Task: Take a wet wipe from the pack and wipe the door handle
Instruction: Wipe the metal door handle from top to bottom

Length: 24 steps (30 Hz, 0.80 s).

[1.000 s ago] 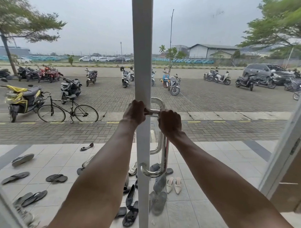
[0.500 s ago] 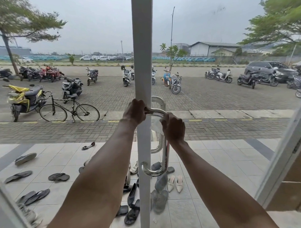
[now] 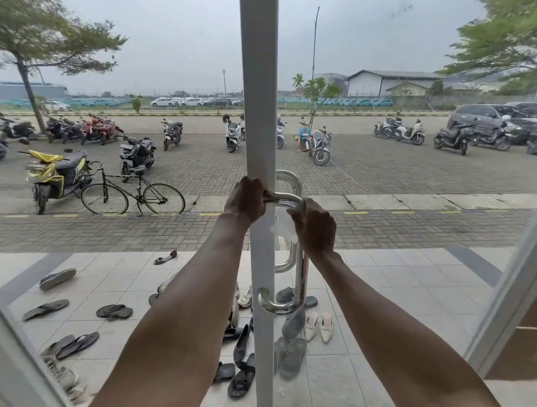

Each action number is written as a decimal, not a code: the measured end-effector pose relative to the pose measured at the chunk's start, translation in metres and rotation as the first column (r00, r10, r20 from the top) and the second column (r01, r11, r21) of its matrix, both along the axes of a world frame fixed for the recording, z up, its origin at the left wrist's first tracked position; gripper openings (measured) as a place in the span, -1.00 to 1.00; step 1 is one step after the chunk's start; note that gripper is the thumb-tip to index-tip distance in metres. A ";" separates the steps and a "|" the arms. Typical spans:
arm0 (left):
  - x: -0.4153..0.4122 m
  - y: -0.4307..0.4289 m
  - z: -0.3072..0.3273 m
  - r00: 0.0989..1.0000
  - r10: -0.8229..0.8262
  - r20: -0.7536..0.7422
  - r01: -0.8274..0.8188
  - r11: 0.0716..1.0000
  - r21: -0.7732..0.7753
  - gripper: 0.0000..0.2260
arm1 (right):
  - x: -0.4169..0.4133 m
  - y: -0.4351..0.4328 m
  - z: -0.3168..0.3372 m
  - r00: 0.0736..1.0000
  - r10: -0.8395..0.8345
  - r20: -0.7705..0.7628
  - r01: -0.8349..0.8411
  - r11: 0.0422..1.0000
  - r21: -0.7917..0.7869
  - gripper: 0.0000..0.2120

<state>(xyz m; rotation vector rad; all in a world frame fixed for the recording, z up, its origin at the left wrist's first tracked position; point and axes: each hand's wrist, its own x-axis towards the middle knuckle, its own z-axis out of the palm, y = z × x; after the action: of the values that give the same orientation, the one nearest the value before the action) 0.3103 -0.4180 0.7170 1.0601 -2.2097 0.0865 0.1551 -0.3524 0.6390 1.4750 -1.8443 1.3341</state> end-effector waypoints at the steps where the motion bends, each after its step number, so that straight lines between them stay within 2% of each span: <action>1: 0.000 0.002 0.000 1.000 0.004 -0.005 -0.004 1.000 0.000 -0.83 | 0.002 0.001 -0.005 0.999 0.003 0.048 -0.002 1.000 -0.020 -0.59; 8: -0.002 0.010 -0.001 0.998 0.005 -0.065 -0.006 1.000 -0.013 -0.77 | 0.013 0.003 -0.028 0.930 0.081 0.360 -0.063 0.996 -0.060 -0.63; 12: -0.002 0.012 -0.001 0.998 0.011 -0.068 -0.011 1.000 0.001 -0.74 | 0.020 -0.001 -0.016 0.917 0.119 0.380 -0.127 0.992 -0.003 -0.75; 15: -0.003 0.012 -0.003 0.997 0.010 -0.081 -0.010 1.000 -0.003 -0.73 | 0.019 -0.006 -0.012 0.908 0.133 0.397 -0.150 0.989 0.010 -0.67; 17: -0.002 0.012 -0.005 0.996 0.014 -0.089 -0.014 1.000 -0.006 -0.73 | 0.017 -0.011 -0.009 0.866 0.146 0.478 -0.152 0.988 -0.026 -0.62; 20: -0.002 0.010 -0.007 0.996 0.014 -0.087 -0.015 1.000 -0.012 -0.73 | 0.011 -0.021 -0.002 0.771 0.080 0.631 -0.105 0.994 0.002 -0.60; 24: -0.001 0.009 -0.007 0.994 0.004 -0.107 -0.007 1.000 -0.026 -0.73 | 0.008 -0.030 -0.010 0.775 0.011 0.632 -0.085 0.993 0.087 -0.60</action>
<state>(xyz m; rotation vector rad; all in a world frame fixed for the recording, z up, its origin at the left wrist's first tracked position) 0.3089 -0.4089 0.7104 1.0329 -2.1045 0.0598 0.1636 -0.3828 0.6293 1.2043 -2.3219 1.9600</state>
